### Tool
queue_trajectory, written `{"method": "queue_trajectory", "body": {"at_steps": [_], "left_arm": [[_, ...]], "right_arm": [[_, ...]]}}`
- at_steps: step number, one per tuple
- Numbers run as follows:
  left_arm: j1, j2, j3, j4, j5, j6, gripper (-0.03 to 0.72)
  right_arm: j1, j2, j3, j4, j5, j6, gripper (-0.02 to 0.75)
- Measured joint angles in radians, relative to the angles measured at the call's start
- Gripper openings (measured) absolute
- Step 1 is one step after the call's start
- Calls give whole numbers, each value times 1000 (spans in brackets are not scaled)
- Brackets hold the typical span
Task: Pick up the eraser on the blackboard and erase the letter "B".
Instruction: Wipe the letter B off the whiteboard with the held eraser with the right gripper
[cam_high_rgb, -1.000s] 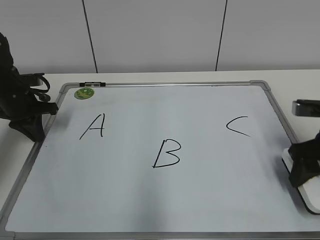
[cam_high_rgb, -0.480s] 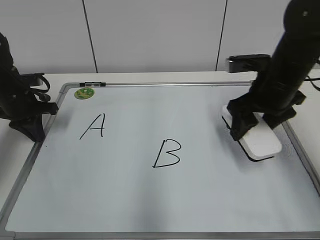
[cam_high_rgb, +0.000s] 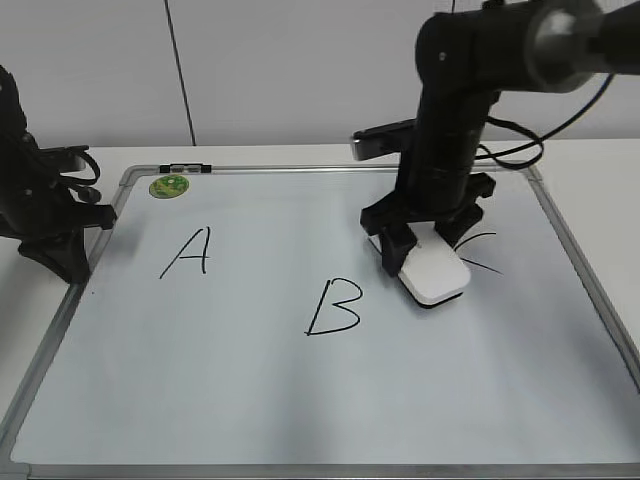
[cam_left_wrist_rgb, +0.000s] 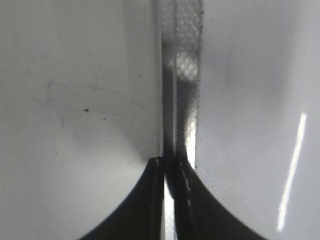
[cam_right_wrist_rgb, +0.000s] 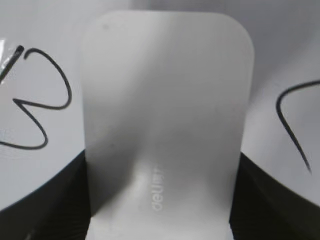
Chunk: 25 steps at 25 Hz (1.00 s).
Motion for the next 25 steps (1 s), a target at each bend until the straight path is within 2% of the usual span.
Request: {"method": "queue_trajectory", "body": {"at_steps": [6,18,25], "left_arm": [[0,0,0,0,0,0,20],[0,0,0,0,0,0,20],[0,0,0,0,0,0,20]], "right_arm": [[64,121,-112,-20,24,23,517],[99,149,-136,-51,30,48,516],[185,160,-142,-62,-6,48,515]]}}
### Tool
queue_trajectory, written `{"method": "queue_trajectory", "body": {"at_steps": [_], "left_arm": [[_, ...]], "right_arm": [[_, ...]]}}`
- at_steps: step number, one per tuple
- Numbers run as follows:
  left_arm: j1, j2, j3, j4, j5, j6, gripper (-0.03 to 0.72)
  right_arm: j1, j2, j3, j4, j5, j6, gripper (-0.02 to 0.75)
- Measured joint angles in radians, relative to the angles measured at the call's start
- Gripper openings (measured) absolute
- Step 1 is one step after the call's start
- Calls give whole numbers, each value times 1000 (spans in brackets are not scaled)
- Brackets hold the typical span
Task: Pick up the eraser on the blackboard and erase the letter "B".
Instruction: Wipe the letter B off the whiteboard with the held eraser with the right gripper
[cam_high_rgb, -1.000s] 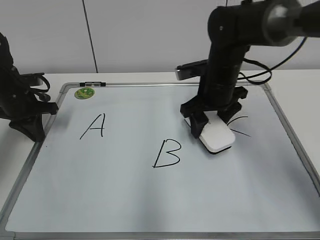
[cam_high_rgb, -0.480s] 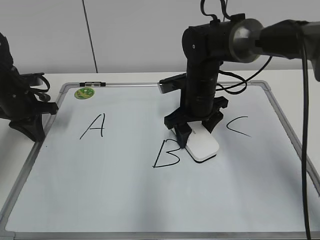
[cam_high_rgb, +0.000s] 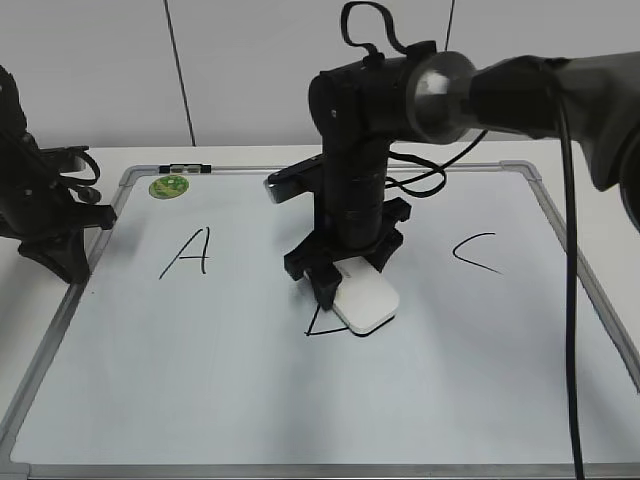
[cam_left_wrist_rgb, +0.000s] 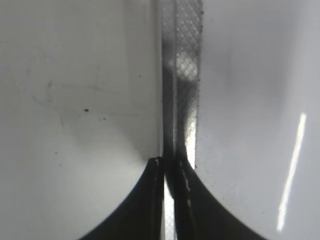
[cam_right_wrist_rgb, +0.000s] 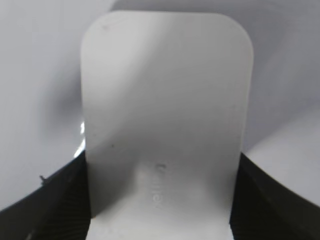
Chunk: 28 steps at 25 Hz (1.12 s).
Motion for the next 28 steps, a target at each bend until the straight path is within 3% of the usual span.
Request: {"method": "queue_trajectory", "body": {"at_steps": [8,12,18,25,28], "left_arm": [[0,0,0,0,0,0,20],[0,0,0,0,0,0,20],[0,0,0,-2,-2,0,20],[0,0,0,-4,-2,0,20],[0,0,0,-4,-2,0,20]], "right_arm": [[130,13,-12,26,-19,0,515],[149,15,-12,28,-25,20,515],[110,18,-12,36,-17,87,515],[-15,19,-14,56,-15,105,515],[-62,19,-14,11,-6,136,515]]}}
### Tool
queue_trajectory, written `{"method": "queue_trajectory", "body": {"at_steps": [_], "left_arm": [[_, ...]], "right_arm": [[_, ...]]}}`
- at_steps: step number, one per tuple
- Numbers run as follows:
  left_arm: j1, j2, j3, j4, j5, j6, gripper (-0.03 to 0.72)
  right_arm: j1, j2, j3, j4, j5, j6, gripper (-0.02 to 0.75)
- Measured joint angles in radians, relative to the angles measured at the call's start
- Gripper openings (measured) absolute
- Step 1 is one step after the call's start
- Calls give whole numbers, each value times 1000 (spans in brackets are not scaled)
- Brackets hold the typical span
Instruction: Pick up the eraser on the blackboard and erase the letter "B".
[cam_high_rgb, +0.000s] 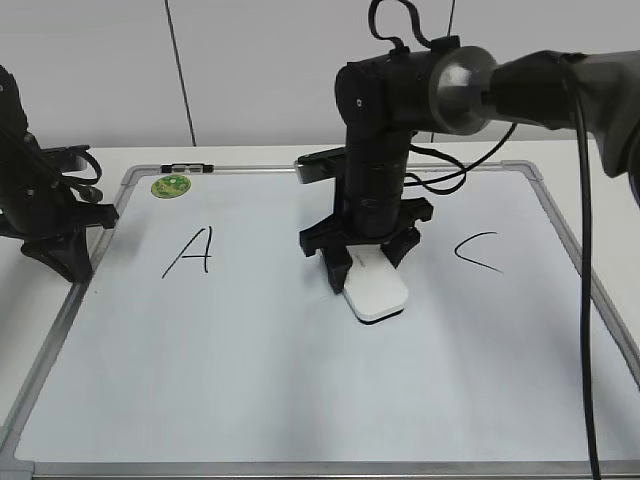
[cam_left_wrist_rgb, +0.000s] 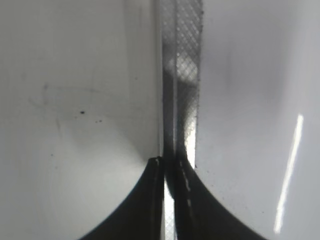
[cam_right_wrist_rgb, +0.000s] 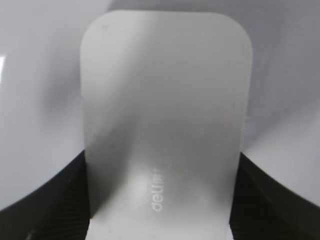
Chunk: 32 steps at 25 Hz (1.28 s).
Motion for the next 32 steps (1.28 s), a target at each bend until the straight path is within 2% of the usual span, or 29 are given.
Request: {"method": "queue_trajectory", "body": {"at_steps": [10,13,20,25,32], "left_arm": [[0,1,-2,0,2,0,20],[0,1,-2,0,2,0,20],[0,1,-2,2,2,0,20],[0,1,-2,2,2,0,20],[0,1,-2,2,4,0,20]], "right_arm": [[-41,-41,19,-120,10,22,515],[-77,-113,40,-144,11,22,515],[-201,-322,240,-140,-51,22,515],[-310,-460,471,-74,-119,-16,515],[-432,-495,615,76,-131,-151,515]]}}
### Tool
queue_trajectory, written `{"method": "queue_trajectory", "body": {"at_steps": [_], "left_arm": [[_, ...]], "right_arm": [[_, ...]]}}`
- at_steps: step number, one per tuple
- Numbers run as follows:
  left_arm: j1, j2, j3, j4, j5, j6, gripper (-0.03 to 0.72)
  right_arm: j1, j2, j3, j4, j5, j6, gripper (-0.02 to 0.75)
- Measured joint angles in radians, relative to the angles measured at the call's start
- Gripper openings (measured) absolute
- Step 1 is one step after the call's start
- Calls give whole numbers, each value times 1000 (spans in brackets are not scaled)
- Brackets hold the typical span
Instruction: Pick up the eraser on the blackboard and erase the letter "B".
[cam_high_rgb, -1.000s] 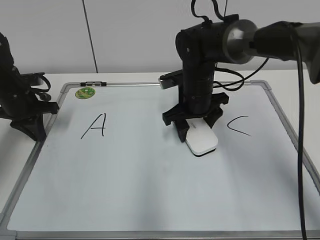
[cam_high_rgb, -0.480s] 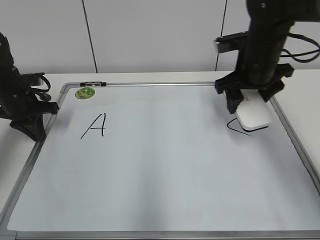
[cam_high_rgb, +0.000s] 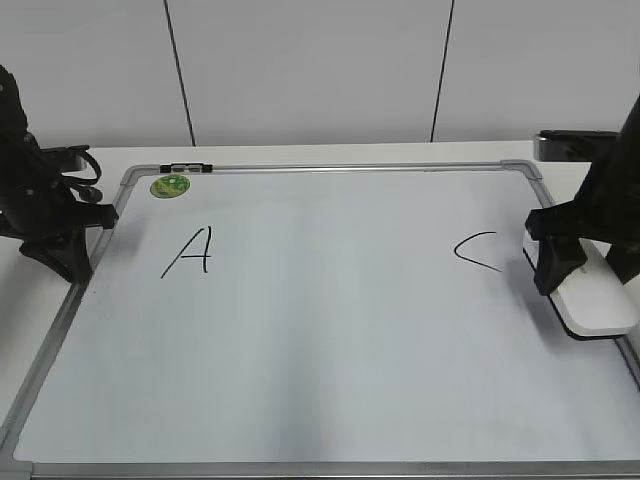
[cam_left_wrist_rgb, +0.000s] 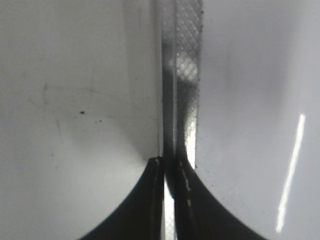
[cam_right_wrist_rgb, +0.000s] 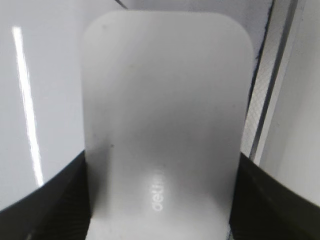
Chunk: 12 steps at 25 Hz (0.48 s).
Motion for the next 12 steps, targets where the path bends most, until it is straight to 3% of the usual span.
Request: {"method": "queue_trajectory", "body": {"at_steps": [5,12], "left_arm": [[0,0,0,0,0,0,20],[0,0,0,0,0,0,20]], "right_arm": [[-54,8,11,25,-2,-41,515],[-61,38,11,29,-2,-50,515]]}}
